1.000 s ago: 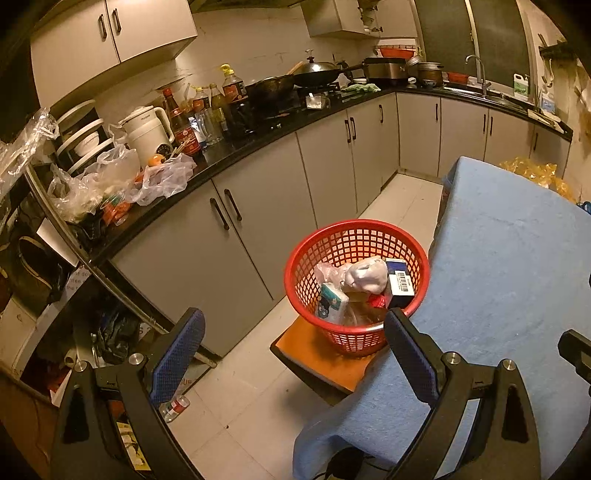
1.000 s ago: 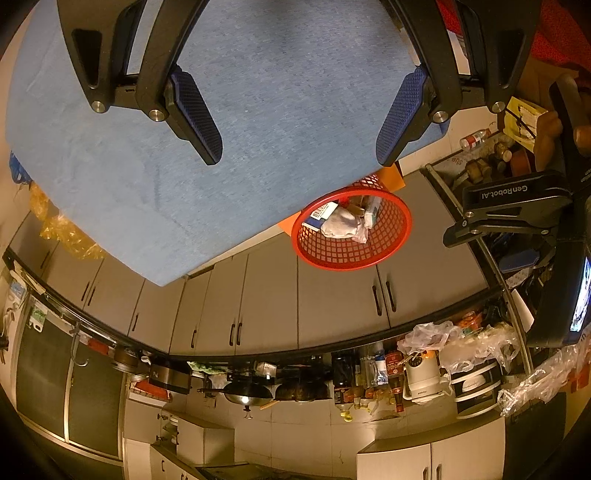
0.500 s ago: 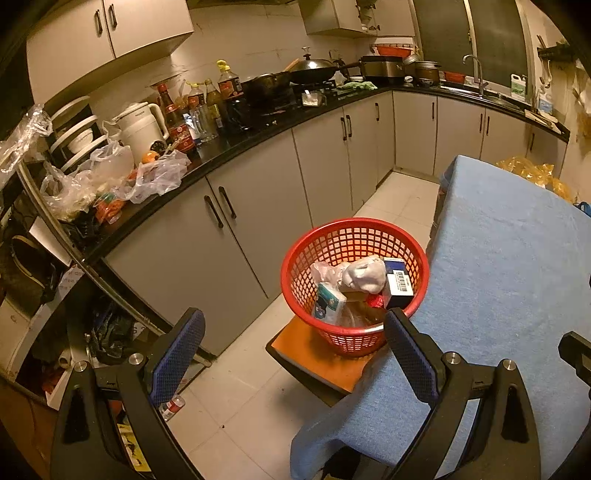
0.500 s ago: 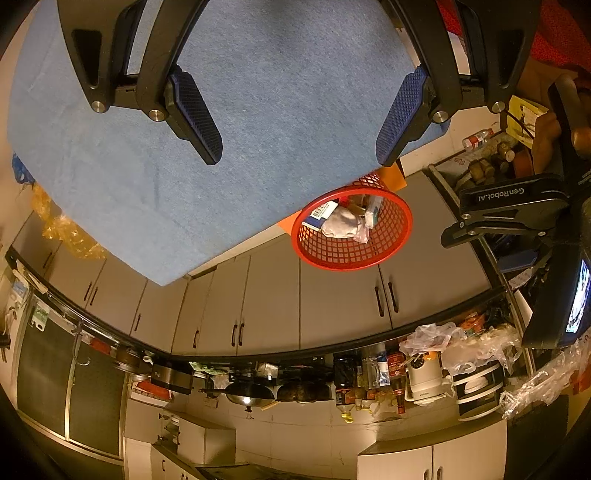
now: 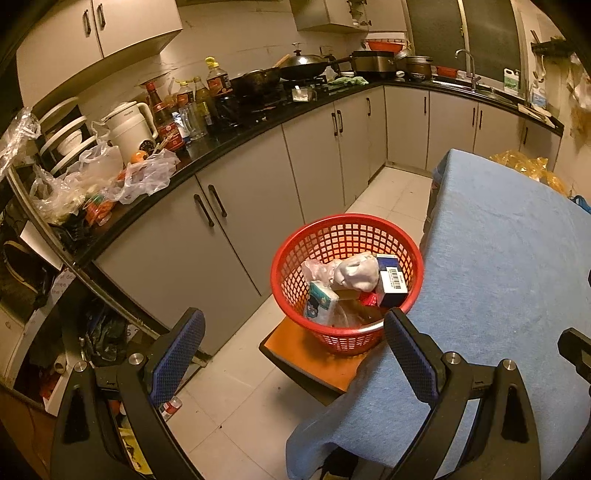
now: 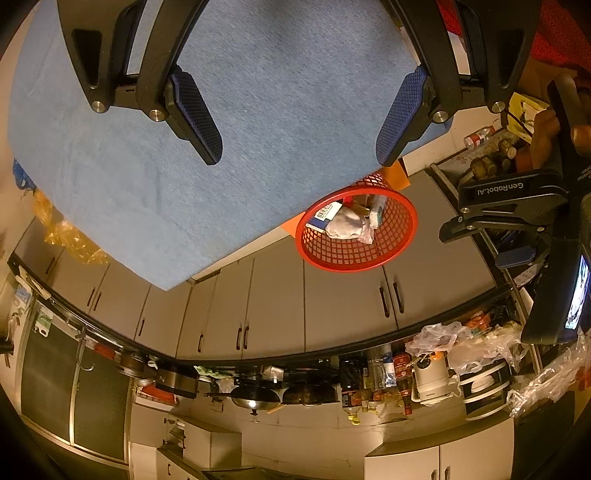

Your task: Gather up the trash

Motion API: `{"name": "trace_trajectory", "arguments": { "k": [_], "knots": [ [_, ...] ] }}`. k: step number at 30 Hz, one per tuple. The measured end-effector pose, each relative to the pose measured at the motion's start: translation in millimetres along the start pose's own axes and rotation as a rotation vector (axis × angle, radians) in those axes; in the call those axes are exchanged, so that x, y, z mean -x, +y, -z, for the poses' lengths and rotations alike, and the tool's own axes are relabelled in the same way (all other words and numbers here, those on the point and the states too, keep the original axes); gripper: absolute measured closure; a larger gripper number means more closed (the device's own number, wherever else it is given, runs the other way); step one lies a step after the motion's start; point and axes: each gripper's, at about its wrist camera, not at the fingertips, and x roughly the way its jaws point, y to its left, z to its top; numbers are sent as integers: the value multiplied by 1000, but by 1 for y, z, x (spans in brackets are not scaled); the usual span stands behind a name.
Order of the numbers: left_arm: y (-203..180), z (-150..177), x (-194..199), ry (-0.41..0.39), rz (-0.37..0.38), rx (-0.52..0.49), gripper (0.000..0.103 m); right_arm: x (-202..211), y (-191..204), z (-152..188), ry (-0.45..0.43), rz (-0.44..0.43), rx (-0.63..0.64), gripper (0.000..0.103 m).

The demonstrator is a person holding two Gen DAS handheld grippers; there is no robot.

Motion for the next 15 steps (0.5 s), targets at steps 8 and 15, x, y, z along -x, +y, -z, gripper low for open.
{"name": "trace_trajectory", "arguments": {
  "k": [8, 15],
  "knots": [
    [-14, -1, -4, 7, 34, -27, 6, 4, -8, 4, 9, 24, -25, 14],
    [-32, -2, -5, 6, 69, -55, 6, 9, -19, 11, 22, 57, -51, 14]
  ]
}}
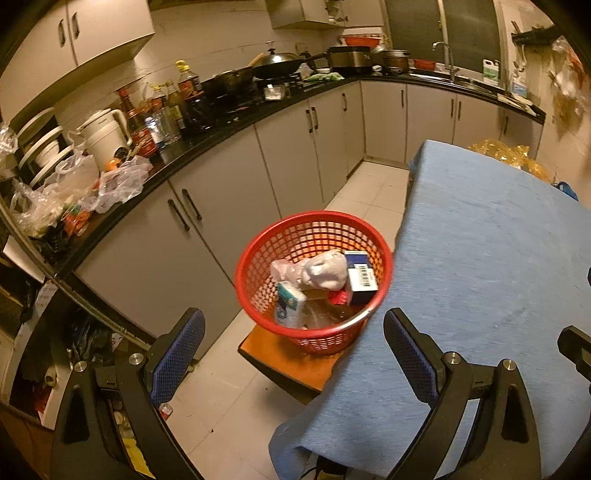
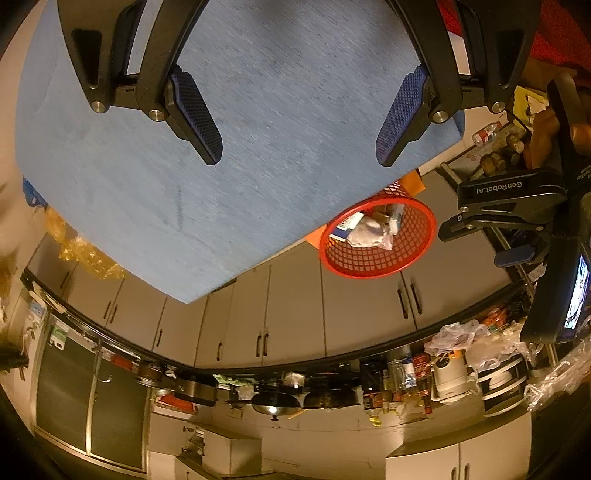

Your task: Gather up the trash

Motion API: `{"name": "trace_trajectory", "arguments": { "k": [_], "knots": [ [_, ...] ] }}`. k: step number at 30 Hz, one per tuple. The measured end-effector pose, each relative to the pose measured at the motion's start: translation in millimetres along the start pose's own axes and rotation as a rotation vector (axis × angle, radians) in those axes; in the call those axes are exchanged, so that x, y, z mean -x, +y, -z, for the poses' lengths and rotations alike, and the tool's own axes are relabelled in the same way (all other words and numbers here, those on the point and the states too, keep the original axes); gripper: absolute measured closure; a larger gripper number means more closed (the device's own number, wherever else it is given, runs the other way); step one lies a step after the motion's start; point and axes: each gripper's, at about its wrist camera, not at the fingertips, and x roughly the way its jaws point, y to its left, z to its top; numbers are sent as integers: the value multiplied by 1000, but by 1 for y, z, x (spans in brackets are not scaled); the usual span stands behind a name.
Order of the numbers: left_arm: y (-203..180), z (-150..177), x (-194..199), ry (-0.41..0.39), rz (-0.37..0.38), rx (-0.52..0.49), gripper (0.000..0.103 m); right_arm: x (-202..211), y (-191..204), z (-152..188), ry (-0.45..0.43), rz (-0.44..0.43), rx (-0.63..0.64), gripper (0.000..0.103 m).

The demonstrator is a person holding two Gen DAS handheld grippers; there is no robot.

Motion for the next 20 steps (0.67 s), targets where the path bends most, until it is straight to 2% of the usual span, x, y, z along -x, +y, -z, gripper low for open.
{"name": "trace_trajectory", "arguments": {
  "k": [4, 9, 17, 20],
  "knots": [
    [-19, -2, -2, 0, 45, -36, 6, 3, -9, 5, 10, 21, -27, 14],
    [-63, -2, -4, 9, 157, -132, 6, 7, -43, 23, 46, 75, -144, 14],
    [-170, 15, -17, 69, 414, -283, 6, 24, -125, 90, 152, 269, -414, 14],
    [-209, 24, -25, 88, 445, -332, 6, 30, -154, 120, 196, 330, -501, 14]
  ]
}}
